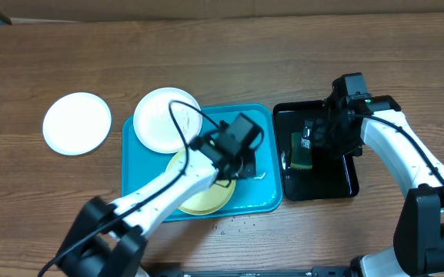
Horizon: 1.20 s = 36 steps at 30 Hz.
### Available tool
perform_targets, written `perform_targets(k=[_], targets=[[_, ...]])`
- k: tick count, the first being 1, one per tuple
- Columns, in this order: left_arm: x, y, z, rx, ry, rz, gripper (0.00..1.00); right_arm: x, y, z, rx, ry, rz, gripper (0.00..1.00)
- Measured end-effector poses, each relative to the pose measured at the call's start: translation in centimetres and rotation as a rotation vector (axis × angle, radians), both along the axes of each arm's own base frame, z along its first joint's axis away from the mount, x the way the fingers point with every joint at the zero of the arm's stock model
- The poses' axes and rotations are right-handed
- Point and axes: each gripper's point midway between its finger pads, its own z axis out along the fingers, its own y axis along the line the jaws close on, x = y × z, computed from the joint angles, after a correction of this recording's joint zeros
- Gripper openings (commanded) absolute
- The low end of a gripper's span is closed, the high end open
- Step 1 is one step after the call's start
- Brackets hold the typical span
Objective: Clean dirty plates on tray and stack at the side
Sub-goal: 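Slide the yellow plate right across the teal tray with the left gripper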
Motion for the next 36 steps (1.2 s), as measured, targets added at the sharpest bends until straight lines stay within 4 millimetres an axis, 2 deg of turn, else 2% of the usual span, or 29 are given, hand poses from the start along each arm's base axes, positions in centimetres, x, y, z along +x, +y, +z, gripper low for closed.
perform_targets(k=[1,3,5,7,9,12,16,24,32,36], targets=[[0.7,1.1,2.0,0.018,-0.009,0.027,0.32,0.0,0.0,0.0,0.0,0.001,0.0,1.0],[0.8,3.8,4.4,0.081,-0.005,0.073,0.34,0.0,0.0,0.0,0.0,0.0,0.0,1.0],[0.5,6.7,5.7,0.139,0.006,0.12,0.34,0.0,0.0,0.0,0.0,0.001,0.0,1.0],[0.3,10.0,6.2,0.198,0.031,0.171,0.35,0.0,0.0,0.0,0.0,0.001,0.0,1.0],[0.4,12.4,5.9,0.236,0.059,0.201,0.35,0.0,0.0,0.0,0.001,0.001,0.0,1.0],[0.1,15.7,4.3,0.272,0.111,0.215,0.38,0.0,0.0,0.0,0.0,0.0,0.0,1.0],[-1.0,17.9,1.4,0.261,0.176,0.181,0.42,0.0,0.0,0.0,0.0,0.001,0.0,1.0],[-3.1,19.2,-3.2,0.241,0.215,0.141,0.41,0.0,0.0,0.0,0.0,0.001,0.0,1.0],[-4.2,17.8,-5.9,0.148,0.211,0.101,0.32,0.0,0.0,0.0,0.0,0.0,0.0,1.0],[-3.5,15.9,-5.8,0.041,0.182,0.084,0.31,0.0,0.0,0.0,0.0,0.001,0.0,1.0]])
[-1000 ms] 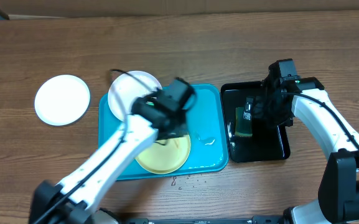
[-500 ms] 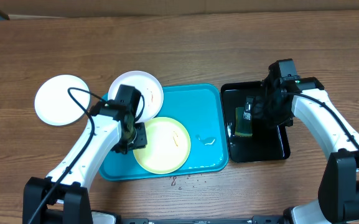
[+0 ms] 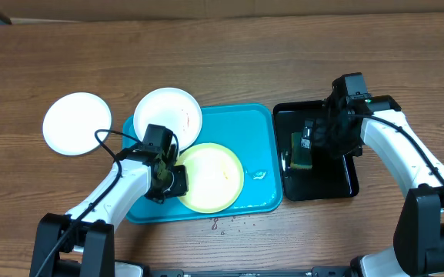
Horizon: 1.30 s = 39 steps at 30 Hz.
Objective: Clean dirty plates on tray and stack at the side
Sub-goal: 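Slide the yellow plate right across the teal tray with the left gripper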
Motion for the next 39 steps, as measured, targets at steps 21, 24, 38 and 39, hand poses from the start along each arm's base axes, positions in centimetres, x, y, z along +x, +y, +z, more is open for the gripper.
perform_targets(k=[21,24,38,39], targets=[[2.5,-4.6,0.8,-0.116,-0.141,-0.076,0.31,0.1,0.0,0.0,0.0,-0.003,0.0,1.0],[2.3,-4.3,0.6,-0.087,-0.133,-0.053,0.28,0.2,0.0,0.0,0.001,-0.007,0.0,1.0],[1.9,-4.2,0.4,0.114,-0.169,-0.025,0.1,0.5,0.1,0.1,0.002,-0.019,0.0,1.0],[1.9,-4.2,0.4,0.122,-0.175,-0.027,0.12,0.4,0.1,0.1,0.002,-0.019,0.0,1.0]])
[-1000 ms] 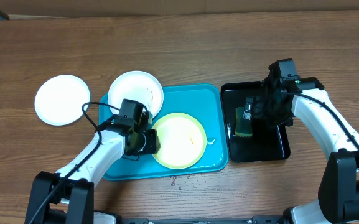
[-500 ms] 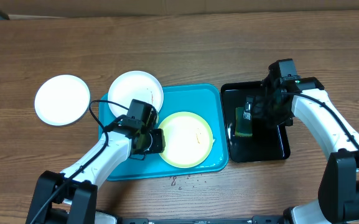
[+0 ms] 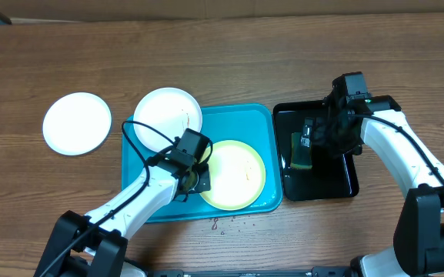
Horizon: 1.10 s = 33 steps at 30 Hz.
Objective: Clean dirty plates on tray and stack at the side
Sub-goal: 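Slide the yellow plate right across the teal tray with the left gripper, then grasp the green-yellow sponge in the black tray with the right gripper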
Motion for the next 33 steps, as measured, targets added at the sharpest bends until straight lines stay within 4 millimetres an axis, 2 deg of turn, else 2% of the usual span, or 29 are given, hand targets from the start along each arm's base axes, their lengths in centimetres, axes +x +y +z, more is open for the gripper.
perform_targets(k=[2,3,4,13,22,23,25,26,32,33], targets=[[0.1,0.1,0.0,0.015,-0.009,0.003,0.18,0.0,0.0,0.0,0.0,0.0,0.0,1.0],[0.2,0.3,0.0,0.024,-0.011,0.01,0.07,0.0,0.0,0.0,0.0,0.0,0.0,1.0],[0.2,0.4,0.0,0.029,-0.015,0.017,0.04,0.0,0.0,0.0,0.0,0.0,0.0,1.0],[1.1,0.9,0.3,0.045,-0.051,0.063,0.04,0.0,0.0,0.0,0.0,0.0,0.0,1.0],[1.1,1.2,0.3,0.03,-0.044,0.173,0.04,0.0,0.0,0.0,0.001,0.0,0.0,1.0],[1.1,1.2,0.3,0.028,-0.043,0.179,0.06,0.0,0.0,0.0,0.0,0.0,0.0,1.0],[1.1,1.2,0.3,0.026,-0.042,0.187,0.3,0.0,0.0,0.0,0.0,0.0,0.0,1.0],[1.1,1.2,0.2,0.026,-0.04,0.191,0.35,0.0,0.0,0.0,0.0,0.0,0.0,1.0],[1.1,1.3,0.2,0.028,-0.041,0.197,0.31,0.4,0.1,0.1,0.007,-0.016,0.0,1.0],[1.1,1.3,0.2,0.028,-0.041,0.196,0.27,0.3,0.4,0.1,0.021,-0.013,0.003,1.0]])
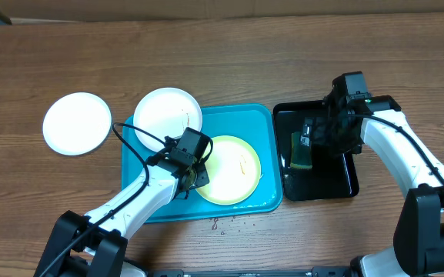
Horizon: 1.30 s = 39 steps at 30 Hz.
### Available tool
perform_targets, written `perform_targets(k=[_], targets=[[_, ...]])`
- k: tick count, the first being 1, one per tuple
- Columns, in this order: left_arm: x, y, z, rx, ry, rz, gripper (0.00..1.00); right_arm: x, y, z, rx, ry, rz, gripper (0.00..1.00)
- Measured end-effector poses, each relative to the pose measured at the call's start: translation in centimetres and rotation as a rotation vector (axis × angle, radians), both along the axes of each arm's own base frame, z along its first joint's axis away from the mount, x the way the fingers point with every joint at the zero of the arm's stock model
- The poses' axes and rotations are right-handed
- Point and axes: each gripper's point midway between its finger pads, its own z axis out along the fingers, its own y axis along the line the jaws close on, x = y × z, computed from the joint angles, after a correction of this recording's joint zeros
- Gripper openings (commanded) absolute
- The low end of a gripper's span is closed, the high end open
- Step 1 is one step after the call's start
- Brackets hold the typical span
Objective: Clean dirty plates on tray and stack at the side
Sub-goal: 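Grasp the green-yellow sponge in the black tray with the right gripper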
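A yellow-green plate lies on the blue tray, toward its right side. My left gripper sits at the plate's left rim and appears shut on it. A white plate with a small stain rests over the tray's far left corner. Another white plate lies on the table to the left. My right gripper hovers over the black tray, shut on a green and yellow sponge.
Small crumbs are scattered on the wooden table just in front of the blue tray. The black tray stands directly to the right of the blue one, almost touching it.
The yellow-green plate has shifted slightly left and away from the tray's front edge, with my left gripper still at its left rim. The right arm has not moved.
My left arm first reached across the tray's middle, covering part of the yellow-green plate at the front left. Then the gripper was at the plate's left rim. Later the plate lay farther right on the tray, and it now sits a little back from there.
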Motion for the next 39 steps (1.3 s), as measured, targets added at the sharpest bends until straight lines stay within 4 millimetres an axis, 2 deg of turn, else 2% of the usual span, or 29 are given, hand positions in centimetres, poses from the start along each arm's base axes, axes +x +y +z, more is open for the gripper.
perform_targets(k=[4,9,12,14,17,21,22,23,25,26,27,28,29,31,32,33,36,39], targets=[[0.0,0.0,0.0,0.004,-0.001,-0.007,0.04,-1.2,0.5,0.0,0.03,0.05,0.005,1.0],[0.1,0.0,0.0,0.006,-0.004,-0.009,0.04,-1.6,0.7,0.0,0.042,0.066,0.007,1.0],[0.1,0.0,0.1,0.006,-0.005,-0.009,0.04,-1.4,0.7,-0.1,0.04,0.057,0.008,0.95],[0.1,0.0,0.1,0.006,-0.005,-0.009,0.05,-1.2,0.8,-0.8,0.032,0.039,0.014,0.9],[0.2,0.0,0.1,0.003,-0.01,-0.009,0.05,-2.0,1.5,-2.4,0.026,0.035,0.039,0.81],[0.3,0.0,0.1,0.003,-0.012,-0.008,0.06,-3.4,3.0,-4.6,-0.01,0.027,0.11,0.78],[0.3,0.0,0.1,0.004,-0.012,-0.008,0.06,-3.7,3.3,-5.0,-0.028,0.023,0.122,0.7],[0.3,0.0,0.1,0.004,-0.012,-0.008,0.06,-4.0,3.4,-5.4,-0.054,0.019,0.131,0.47],[0.3,0.0,0.1,0.005,-0.011,-0.008,0.06,-4.1,3.3,-5.8,-0.101,0.006,0.138,0.15],[0.2,0.0,0.1,0.005,-0.009,-0.008,0.07,-4.0,3.0,-5.9,-0.122,0.002,0.137,0.07],[0.2,0.0,0.1,0.006,-0.009,-0.009,0.06,-3.9,2.8,-5.9,-0.141,-0.003,0.133,0.04],[0.2,0.0,0.1,0.006,-0.009,-0.009,0.06,-3.9,2.5,-5.9,-0.157,-0.005,0.129,0.04],[0.2,0.0,0.1,0.006,-0.009,-0.009,0.07,-4.0,2.1,-5.9,-0.173,0.0,0.118,0.09],[0.2,0.0,0.1,0.006,-0.008,-0.009,0.1,-4.8,1.1,-5.8,-0.204,0.044,0.099,0.8],[0.2,0.0,0.1,0.006,-0.009,-0.009,0.11,-5.1,0.7,-5.6,-0.214,0.065,0.091,1.0],[0.2,0.0,0.1,0.008,-0.008,-0.012,0.12,-5.6,0.1,-5.1,-0.228,0.104,0.082,1.0],[0.2,0.0,0.1,0.008,-0.008,-0.012,0.12,-4.9,-0.5,-2.8,-0.235,0.133,0.06,1.0],[0.2,0.0,0.1,0.007,-0.009,-0.013,0.12,-2.2,-0.2,-0.3,-0.226,0.056,0.047,1.0]])
